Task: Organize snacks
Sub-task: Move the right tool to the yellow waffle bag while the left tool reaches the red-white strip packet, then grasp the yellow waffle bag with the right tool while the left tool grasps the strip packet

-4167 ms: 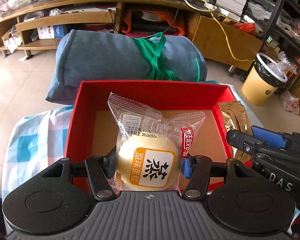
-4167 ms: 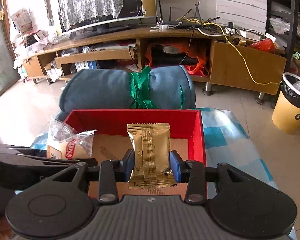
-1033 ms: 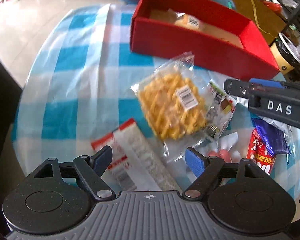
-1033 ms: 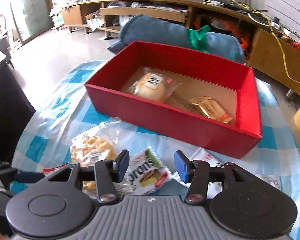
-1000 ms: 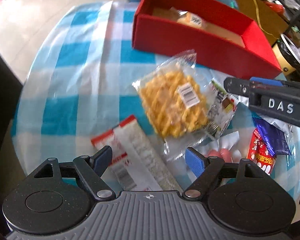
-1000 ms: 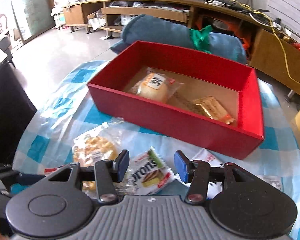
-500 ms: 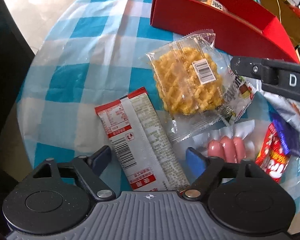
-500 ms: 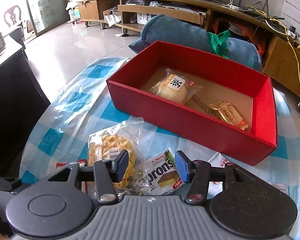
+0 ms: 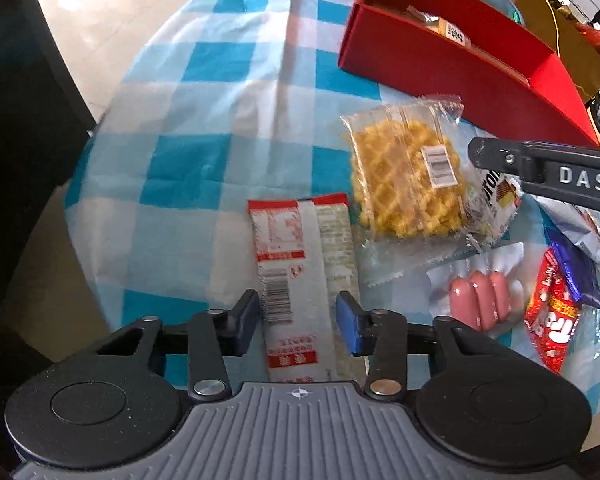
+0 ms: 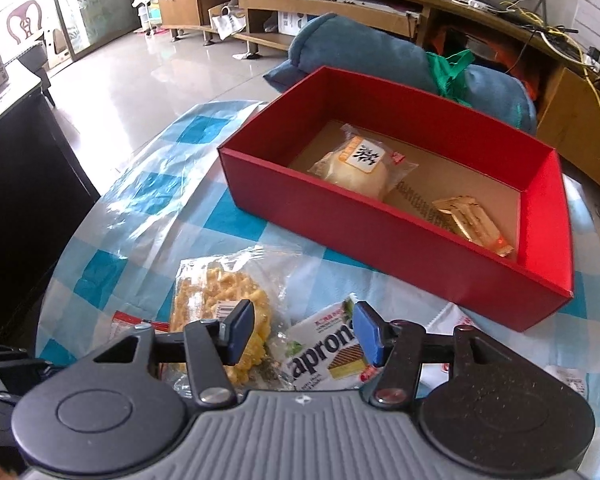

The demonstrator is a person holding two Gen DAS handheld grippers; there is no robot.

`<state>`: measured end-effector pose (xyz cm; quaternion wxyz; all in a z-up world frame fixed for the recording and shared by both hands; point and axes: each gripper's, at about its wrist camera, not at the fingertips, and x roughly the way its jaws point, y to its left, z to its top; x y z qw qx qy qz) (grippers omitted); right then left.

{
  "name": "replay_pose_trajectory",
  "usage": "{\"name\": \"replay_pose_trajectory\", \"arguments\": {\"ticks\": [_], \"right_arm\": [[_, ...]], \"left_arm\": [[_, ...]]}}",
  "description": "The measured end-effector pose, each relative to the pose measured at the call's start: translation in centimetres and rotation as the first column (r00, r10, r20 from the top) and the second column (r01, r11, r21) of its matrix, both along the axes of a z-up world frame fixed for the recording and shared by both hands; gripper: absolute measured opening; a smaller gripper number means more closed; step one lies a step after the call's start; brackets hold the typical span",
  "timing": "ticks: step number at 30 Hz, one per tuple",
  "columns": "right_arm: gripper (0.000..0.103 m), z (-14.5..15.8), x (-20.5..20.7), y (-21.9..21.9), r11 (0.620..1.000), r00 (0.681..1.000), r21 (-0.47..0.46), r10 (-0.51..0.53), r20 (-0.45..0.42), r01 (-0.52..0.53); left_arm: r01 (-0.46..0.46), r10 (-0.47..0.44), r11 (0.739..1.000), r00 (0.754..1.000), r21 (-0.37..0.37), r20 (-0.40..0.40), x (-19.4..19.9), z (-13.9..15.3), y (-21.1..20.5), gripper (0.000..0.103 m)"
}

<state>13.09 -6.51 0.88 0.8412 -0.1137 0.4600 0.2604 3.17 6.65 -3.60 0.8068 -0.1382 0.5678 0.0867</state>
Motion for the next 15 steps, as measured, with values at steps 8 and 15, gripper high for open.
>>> {"name": "replay_pose_trajectory", "arguments": {"ticks": [8,15], "right_arm": [[0.064,-1.0,0.1,3.4,0.998,0.997,0.003,0.060,-0.052,-0.060],[0.079,-3.4,-0.7,6.8,0.986,0.990,-0.093,0.132,-0.043,-0.135]], "left_arm": [[0.022,-0.022,1.000,1.000,-0.004,-0.007,0.2,-0.5,0.0,0.079],[0.027,-0.028,0.999,0.999,-0.034,-0.029,0.6,-0.9,0.3,0.087]]}}
